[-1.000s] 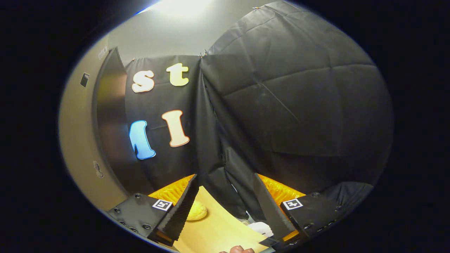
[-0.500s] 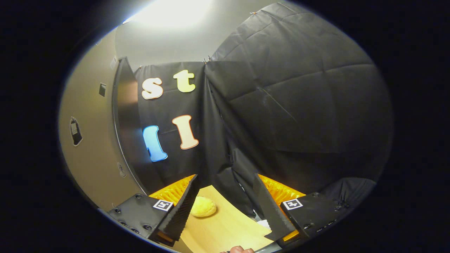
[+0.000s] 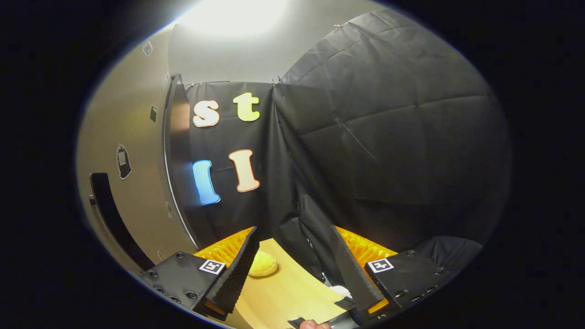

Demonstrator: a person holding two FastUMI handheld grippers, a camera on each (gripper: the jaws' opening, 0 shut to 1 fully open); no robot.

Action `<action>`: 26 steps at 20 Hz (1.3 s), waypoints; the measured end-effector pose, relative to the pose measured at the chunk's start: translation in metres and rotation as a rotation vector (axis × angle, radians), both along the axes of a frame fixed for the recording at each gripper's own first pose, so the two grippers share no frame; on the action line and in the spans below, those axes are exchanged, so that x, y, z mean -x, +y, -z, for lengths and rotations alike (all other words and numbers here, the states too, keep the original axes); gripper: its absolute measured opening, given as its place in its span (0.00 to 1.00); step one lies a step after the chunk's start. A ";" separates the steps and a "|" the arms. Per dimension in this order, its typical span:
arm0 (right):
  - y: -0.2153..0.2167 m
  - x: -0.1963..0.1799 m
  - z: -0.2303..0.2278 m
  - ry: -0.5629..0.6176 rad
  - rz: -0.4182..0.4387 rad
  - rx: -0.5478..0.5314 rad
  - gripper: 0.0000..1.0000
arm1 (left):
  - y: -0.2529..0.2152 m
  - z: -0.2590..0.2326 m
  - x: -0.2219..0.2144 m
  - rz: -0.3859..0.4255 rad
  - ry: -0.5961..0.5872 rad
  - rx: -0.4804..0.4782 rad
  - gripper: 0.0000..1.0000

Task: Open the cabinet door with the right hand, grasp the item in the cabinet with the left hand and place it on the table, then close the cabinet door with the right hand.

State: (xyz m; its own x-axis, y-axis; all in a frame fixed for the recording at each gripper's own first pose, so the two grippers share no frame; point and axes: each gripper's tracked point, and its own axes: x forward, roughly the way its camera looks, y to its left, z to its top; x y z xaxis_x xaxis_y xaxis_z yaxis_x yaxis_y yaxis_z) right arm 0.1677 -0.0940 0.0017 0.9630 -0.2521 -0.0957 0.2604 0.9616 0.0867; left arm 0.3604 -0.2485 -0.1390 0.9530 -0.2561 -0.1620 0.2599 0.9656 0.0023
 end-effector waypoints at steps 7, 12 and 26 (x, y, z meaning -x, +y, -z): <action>0.009 -0.003 -0.011 -0.051 -0.020 0.040 0.97 | 0.009 0.081 0.015 -0.059 0.028 0.049 0.41; 0.000 -0.005 0.005 -0.038 0.002 0.002 0.97 | 0.015 0.151 0.017 -0.128 0.053 0.013 0.34; -0.031 0.011 0.066 0.089 0.201 -0.104 0.97 | 0.001 0.229 0.041 -0.126 0.077 0.028 0.40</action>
